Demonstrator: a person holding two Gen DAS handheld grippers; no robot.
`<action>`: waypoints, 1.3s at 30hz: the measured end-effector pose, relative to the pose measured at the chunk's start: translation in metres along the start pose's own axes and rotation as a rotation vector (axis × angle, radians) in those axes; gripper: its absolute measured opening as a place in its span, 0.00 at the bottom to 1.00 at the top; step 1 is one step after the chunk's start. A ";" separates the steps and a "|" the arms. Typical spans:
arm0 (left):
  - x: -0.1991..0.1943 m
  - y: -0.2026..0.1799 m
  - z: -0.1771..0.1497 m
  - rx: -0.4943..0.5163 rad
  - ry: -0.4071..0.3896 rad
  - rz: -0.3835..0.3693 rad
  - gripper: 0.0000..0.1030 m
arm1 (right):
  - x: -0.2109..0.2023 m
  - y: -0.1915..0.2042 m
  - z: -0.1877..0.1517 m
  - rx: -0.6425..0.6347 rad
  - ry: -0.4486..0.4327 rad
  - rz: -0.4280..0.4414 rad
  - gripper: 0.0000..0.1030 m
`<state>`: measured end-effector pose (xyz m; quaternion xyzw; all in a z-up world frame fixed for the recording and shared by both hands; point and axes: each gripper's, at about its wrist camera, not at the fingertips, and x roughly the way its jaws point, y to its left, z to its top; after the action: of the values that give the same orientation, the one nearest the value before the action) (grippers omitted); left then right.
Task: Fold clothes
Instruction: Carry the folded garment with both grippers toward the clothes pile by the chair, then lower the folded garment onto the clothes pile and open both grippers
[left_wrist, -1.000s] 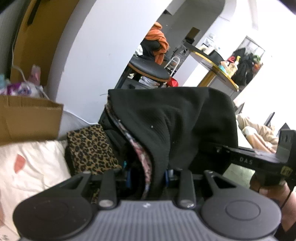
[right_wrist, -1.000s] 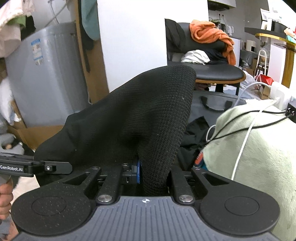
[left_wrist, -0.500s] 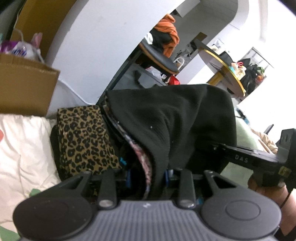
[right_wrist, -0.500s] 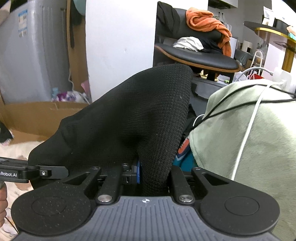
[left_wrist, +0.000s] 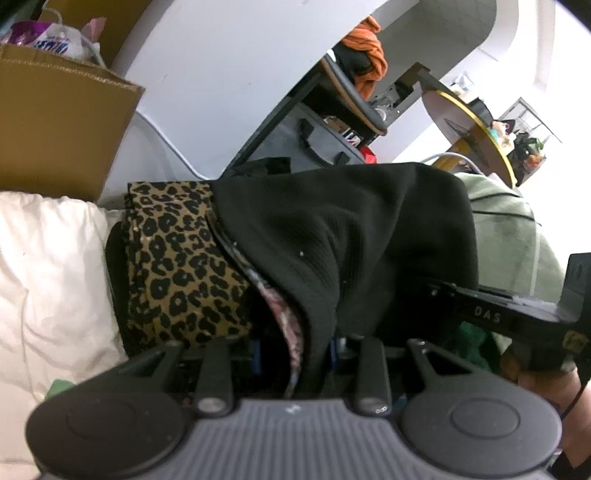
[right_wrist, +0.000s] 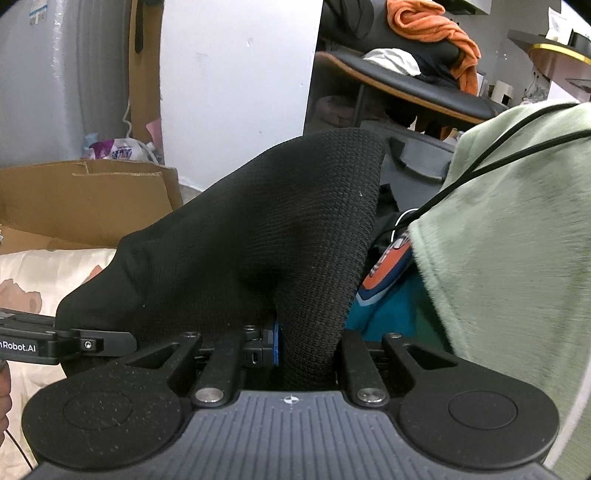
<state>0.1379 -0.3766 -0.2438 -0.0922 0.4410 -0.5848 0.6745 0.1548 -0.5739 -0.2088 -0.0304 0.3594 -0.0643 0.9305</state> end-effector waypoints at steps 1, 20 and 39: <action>0.003 0.003 0.002 -0.001 0.002 0.000 0.32 | 0.005 -0.001 0.000 0.008 0.002 0.002 0.12; 0.058 0.061 0.042 -0.065 0.045 0.066 0.32 | 0.108 -0.008 0.027 0.077 -0.002 0.044 0.13; 0.096 0.101 0.065 -0.187 0.049 0.131 0.32 | 0.193 -0.003 0.055 0.040 0.025 0.025 0.12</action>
<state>0.2481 -0.4548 -0.3165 -0.1114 0.5154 -0.4978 0.6886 0.3330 -0.6033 -0.2961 -0.0066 0.3699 -0.0602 0.9271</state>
